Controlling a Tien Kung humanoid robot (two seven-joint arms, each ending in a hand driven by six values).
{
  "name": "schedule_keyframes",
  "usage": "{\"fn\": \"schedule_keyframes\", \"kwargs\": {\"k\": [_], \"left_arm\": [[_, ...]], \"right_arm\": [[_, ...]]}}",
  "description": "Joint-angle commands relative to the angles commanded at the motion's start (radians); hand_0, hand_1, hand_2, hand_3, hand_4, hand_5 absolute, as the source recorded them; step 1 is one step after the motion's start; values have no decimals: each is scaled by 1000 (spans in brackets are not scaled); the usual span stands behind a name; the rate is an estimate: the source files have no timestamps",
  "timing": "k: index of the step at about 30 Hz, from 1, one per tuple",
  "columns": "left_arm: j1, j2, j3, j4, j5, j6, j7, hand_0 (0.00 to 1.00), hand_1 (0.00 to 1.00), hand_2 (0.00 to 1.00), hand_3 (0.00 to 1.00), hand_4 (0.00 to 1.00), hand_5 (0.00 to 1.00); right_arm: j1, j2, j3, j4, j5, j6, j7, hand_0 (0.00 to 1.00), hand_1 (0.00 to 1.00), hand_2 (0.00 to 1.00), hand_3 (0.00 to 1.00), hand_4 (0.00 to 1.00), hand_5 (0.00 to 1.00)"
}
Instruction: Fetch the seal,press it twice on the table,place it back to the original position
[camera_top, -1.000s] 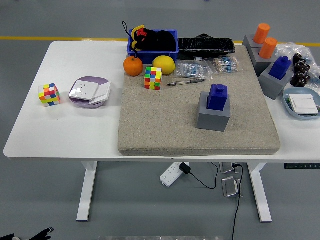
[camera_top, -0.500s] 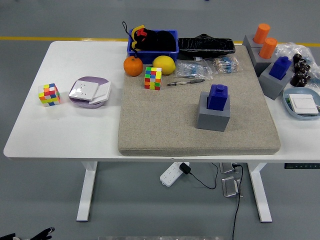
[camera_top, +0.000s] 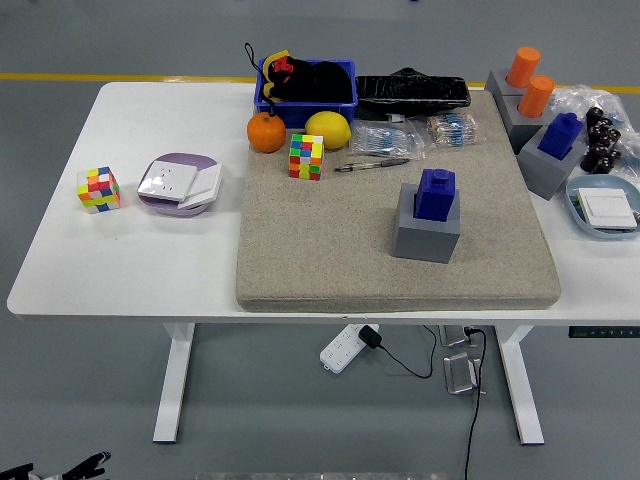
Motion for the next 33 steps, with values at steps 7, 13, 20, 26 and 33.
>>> {"fn": "schedule_keyframes", "kwargs": {"k": [7, 13, 20, 26, 33], "left_arm": [[-2, 0, -5, 0, 0, -3, -3, 813, 790, 768, 803, 694, 431], [-2, 2, -12, -1, 7, 1, -2, 813, 789, 768, 802, 694, 431], [3, 7, 0, -2, 3, 3, 1, 813, 789, 768, 803, 693, 431], [2, 11, 0, -3, 9, 4, 2, 813, 789, 768, 802, 690, 430], [-1, 12, 0, -5, 15, 3, 3, 813, 789, 766, 802, 690, 432]], "right_arm": [[1, 1, -3, 9, 1, -1, -3, 896, 873, 835, 865, 998, 350], [-1, 0, -14, 13, 0, -2, -5, 894, 870, 835, 863, 998, 348], [-6, 2, -18, 17, 2, -12, 5, 890, 863, 833, 852, 998, 347], [-6, 4, -19, 22, 2, -17, 8, 887, 853, 828, 843, 998, 345], [-2, 0, -29, 26, 3, -20, 8, 885, 849, 825, 823, 996, 345]]}}
